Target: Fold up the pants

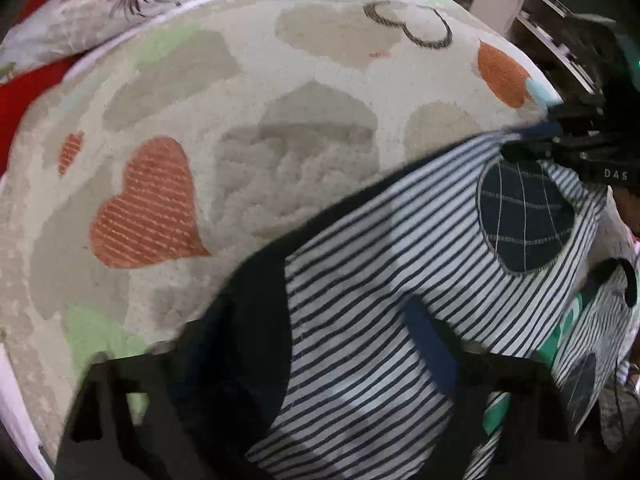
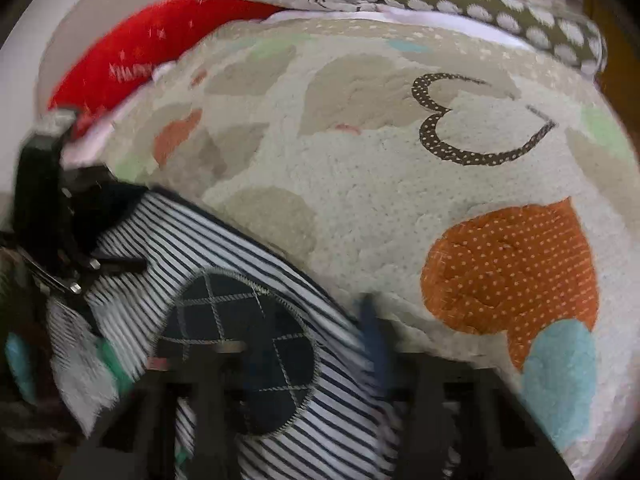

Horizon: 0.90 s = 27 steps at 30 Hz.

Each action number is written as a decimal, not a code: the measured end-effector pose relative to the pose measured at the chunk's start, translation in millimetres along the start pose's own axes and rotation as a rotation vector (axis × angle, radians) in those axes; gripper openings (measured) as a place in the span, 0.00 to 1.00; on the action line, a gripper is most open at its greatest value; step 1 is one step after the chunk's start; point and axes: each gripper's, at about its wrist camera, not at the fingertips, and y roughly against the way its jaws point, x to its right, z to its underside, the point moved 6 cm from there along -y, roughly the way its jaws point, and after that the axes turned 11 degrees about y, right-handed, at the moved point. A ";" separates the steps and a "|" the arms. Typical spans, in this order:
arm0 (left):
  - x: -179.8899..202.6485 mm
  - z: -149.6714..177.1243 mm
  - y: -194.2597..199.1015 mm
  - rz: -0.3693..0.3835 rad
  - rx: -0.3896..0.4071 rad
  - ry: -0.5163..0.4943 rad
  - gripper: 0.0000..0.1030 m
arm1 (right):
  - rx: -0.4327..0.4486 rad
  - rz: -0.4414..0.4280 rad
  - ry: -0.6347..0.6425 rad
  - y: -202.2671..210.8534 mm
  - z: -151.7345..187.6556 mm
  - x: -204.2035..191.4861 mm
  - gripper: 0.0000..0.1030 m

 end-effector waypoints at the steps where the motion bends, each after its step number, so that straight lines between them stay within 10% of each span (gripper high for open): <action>1: -2.6 -2.3 8.1 0.000 0.023 0.020 0.24 | 0.006 -0.024 -0.015 0.8 1.0 -1.8 0.08; 3: -10.5 -3.0 18.2 0.016 0.030 0.071 0.06 | 0.025 -0.017 -0.040 5.9 0.6 -2.5 0.06; 14: 15.0 47.4 104.7 -0.037 0.245 0.132 0.05 | 0.159 0.103 -0.001 83.5 18.7 -59.5 0.05; 21: 36.6 137.6 143.9 -0.140 0.373 0.150 0.05 | 0.230 0.096 0.040 119.1 74.4 -131.8 0.05; 27: 41.7 215.5 100.0 -0.175 0.263 0.244 0.05 | 0.223 0.040 -0.065 102.8 146.6 -167.7 0.10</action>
